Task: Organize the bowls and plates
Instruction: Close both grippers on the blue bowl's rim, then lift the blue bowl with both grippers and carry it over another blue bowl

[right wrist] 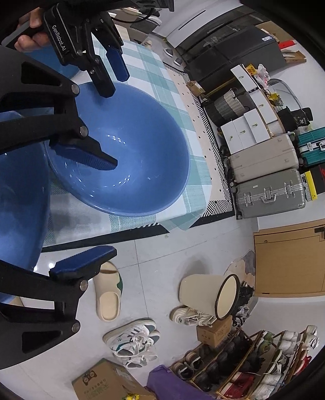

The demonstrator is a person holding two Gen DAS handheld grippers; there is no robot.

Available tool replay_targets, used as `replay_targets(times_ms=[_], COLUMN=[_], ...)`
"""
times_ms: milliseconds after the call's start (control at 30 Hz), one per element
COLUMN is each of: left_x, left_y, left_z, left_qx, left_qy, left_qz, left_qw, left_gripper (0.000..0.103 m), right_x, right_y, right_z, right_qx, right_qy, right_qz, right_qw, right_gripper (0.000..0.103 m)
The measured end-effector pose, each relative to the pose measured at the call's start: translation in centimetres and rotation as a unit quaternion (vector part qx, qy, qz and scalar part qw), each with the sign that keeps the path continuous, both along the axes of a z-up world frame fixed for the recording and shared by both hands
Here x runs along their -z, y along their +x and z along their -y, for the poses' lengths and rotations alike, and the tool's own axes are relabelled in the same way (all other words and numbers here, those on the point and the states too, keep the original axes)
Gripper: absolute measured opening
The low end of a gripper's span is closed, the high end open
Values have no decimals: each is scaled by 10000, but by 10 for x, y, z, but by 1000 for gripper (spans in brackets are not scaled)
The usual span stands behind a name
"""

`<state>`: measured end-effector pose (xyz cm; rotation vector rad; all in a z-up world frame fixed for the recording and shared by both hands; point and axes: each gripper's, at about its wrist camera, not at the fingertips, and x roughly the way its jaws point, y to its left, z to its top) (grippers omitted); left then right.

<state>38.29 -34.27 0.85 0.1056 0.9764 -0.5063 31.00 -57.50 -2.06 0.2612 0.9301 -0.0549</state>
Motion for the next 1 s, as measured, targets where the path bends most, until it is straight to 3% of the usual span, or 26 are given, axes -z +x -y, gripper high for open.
replay_targets(times_ms=[300, 433, 1000], left_x=[7, 7, -31], left_y=[8, 8, -10], left_z=[2, 5, -6], left_qx=[48, 27, -32], left_qy=[-198, -138, -321], left_qz=[-216, -133, 266], left_qw=[9996, 9998, 9991], left_gripper=[19, 19, 18], right_x=[5, 5, -17], right_y=[5, 6, -3], right_z=[-2, -6, -13], right_qx=[-14, -72, -56], right_qy=[-37, -101, -259], right_qz=[-40, 23, 406], right_qw=[10000, 9999, 9988], right_gripper=[28, 15, 14])
